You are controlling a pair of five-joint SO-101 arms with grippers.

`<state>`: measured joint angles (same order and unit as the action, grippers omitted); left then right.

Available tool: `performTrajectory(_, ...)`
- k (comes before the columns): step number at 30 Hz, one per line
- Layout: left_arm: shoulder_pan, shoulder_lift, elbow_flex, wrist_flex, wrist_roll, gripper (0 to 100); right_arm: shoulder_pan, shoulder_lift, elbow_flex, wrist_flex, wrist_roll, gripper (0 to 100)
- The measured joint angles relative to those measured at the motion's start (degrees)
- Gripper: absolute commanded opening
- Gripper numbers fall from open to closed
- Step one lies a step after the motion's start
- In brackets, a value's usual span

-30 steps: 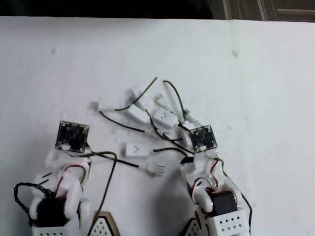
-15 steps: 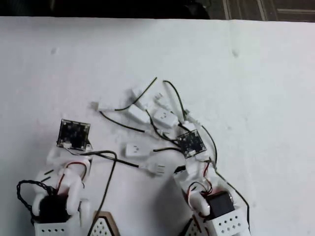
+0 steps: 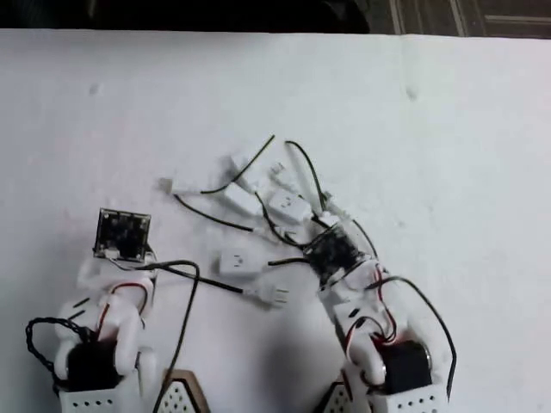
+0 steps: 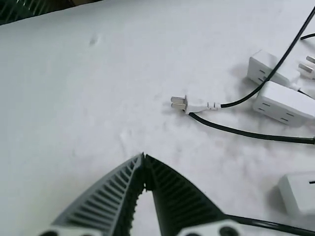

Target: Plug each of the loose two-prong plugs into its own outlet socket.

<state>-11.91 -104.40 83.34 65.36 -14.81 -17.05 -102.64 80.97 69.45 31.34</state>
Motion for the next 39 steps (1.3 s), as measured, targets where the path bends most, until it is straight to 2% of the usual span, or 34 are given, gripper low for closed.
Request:
performTrajectory(5,-5.6,0.1,0.0,-3.0,0.4,2,-4.4,3.2,-6.9,3.4,1.8,1.8)
performTrajectory(11,-7.5,0.1,0.0,-3.6,0.4,2,-7.2,20.6,-16.4,3.8,1.8,4.7)
performTrajectory(16,-7.8,0.1,0.0,-3.6,0.4,2,-15.0,38.7,-22.6,3.8,1.8,7.7)
performTrajectory(25,-15.6,0.2,0.3,-6.5,0.5,2,-29.0,61.5,-27.5,1.6,1.8,20.4)
performTrajectory(31,-15.9,0.2,0.3,-6.5,0.5,2,-32.2,72.6,-27.5,-4.7,1.8,20.5)
performTrajectory(39,-15.9,0.2,0.3,-6.5,0.5,2,-32.4,84.5,-27.5,-12.5,1.8,20.4)
